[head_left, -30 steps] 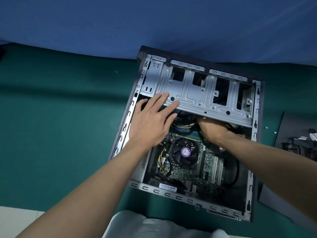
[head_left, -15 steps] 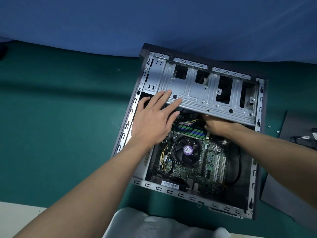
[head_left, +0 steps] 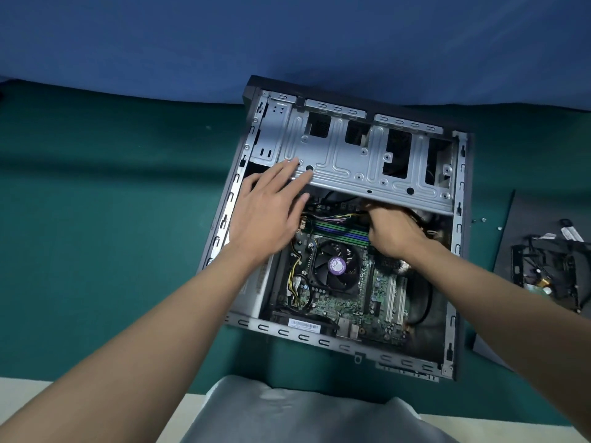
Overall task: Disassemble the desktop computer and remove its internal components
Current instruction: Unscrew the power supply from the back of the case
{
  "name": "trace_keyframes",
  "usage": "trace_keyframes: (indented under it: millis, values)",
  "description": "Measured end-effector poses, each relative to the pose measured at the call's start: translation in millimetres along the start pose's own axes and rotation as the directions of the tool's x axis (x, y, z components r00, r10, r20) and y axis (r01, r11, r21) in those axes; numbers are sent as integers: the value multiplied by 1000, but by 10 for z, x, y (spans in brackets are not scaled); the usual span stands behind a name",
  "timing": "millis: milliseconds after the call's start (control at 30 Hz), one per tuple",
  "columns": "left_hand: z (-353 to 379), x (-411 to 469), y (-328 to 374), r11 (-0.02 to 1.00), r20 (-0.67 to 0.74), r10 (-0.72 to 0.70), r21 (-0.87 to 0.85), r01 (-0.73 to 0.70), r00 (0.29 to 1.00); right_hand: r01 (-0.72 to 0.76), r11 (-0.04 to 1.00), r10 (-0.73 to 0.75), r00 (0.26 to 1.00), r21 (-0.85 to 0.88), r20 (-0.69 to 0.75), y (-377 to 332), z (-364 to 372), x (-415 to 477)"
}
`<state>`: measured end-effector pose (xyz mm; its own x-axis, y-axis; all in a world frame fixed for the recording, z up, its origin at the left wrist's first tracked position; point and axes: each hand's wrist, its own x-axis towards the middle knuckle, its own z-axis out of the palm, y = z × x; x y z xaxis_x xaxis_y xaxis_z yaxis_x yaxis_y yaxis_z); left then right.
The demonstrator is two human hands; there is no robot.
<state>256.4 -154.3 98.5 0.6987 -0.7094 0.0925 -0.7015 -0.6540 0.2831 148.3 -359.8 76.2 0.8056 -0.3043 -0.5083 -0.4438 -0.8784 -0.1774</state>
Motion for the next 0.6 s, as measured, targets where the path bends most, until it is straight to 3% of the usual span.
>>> trace_keyframes:
  millis: [100,167,267,367,433,600]
  values:
    - [-74,-56,-44,997,-82,-25,-79,18,996,58,995,-42,983,85,-177,-66,53,-114]
    - [-129,-110,-100,999,-104,-31,5,32,994,144,980,-100,955,140,-278,-140,89,-176]
    - [-188,-203,-149,992,-70,-54,107,61,996,281,956,-235,907,86,-348,-294,127,-220]
    - [-210,-302,-165,987,-39,-72,142,77,997,396,917,-385,854,-42,-349,-446,186,-208]
    - [-211,-361,-177,984,-24,-70,165,73,997,403,911,-409,862,-85,-299,-505,208,-166]
    - [-175,-400,-196,978,-32,-53,198,58,998,466,883,-461,841,-51,-285,-596,189,-165]
